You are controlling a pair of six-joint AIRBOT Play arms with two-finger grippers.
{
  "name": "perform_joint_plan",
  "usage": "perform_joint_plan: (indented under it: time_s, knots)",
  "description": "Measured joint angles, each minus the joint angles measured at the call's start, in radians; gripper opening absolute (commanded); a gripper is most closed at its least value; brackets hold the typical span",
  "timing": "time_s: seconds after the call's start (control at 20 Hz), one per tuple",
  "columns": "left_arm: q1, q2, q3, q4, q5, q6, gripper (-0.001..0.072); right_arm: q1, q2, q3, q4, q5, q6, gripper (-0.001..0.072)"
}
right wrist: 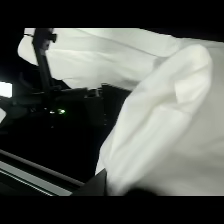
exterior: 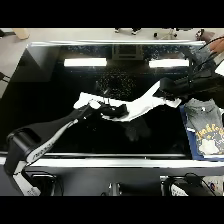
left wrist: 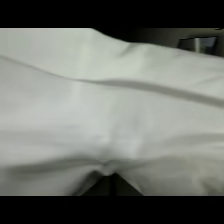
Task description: Fold the shirts.
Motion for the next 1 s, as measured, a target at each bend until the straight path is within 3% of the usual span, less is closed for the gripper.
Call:
perform_joint_plan:
  time_s: [0.15,0.25,0.5,0.55,0.6,0.65,0.85,1.0]
  knots:
    - [0.019,0.002,0.041,-0.055,0.006,0.108,0.0021,0.043,0.005,0.000,0.023,-0.027,0.011,0.0019]
    - [0.080,0.062,0.053,0.019,-0.024,0.141,0.0021,0.112,-0.031,0.000,0.030,-0.085,0.014,0.0019]
    - [0.333,0.328,0.063,0.348,-0.099,0.067,0.0022,0.324,-0.248,0.002,0.150,-0.347,-0.011,0.0020]
    - [0.395,0.389,0.064,0.396,-0.111,0.048,0.0022,0.364,-0.310,0.007,0.204,-0.407,-0.028,0.0084]
    - [0.451,0.447,0.065,0.435,-0.124,0.035,0.0023,0.400,-0.375,0.016,0.264,-0.462,-0.046,0.0424]
    - [0.499,0.499,0.065,0.458,-0.150,0.024,0.0023,0.428,-0.429,0.025,0.319,-0.507,-0.062,0.0683]
    - [0.639,0.660,0.065,0.523,-0.277,0.003,0.0023,0.473,-0.573,0.053,0.570,-0.675,-0.140,0.0628]
    - [0.682,0.729,0.065,0.594,-0.386,0.000,0.0024,0.406,-0.561,0.060,0.564,-0.642,-0.153,0.0630]
